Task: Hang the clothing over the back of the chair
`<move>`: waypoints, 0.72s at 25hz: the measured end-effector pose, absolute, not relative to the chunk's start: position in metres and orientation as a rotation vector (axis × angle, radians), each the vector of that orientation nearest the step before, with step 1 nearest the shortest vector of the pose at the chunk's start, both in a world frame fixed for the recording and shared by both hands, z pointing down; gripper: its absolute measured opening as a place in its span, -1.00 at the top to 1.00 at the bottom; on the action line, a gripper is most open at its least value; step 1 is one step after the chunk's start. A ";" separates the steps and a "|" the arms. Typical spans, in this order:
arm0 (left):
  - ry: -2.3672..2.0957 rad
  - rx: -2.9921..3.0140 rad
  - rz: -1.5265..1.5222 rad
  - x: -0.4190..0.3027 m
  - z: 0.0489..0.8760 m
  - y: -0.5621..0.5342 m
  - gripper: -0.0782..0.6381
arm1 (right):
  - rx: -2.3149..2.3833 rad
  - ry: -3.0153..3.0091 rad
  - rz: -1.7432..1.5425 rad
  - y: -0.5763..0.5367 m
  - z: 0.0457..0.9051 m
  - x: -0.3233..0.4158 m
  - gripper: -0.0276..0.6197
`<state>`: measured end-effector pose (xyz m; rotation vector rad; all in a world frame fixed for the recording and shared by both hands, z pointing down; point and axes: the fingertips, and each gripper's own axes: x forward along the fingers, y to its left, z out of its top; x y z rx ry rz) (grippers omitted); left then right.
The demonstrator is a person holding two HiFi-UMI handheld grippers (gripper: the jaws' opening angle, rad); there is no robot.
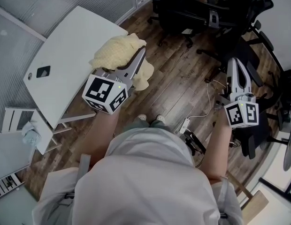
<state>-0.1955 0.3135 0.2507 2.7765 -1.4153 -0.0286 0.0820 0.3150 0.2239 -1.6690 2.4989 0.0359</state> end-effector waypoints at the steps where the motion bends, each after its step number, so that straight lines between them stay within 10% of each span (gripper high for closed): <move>1: -1.423 2.771 -0.026 -0.195 0.252 0.313 0.43 | -1.663 2.487 0.026 0.313 0.225 0.084 0.85; 18: -1.464 2.712 -0.006 -0.149 0.273 0.291 0.43 | -1.590 2.551 0.032 0.266 0.240 0.125 0.85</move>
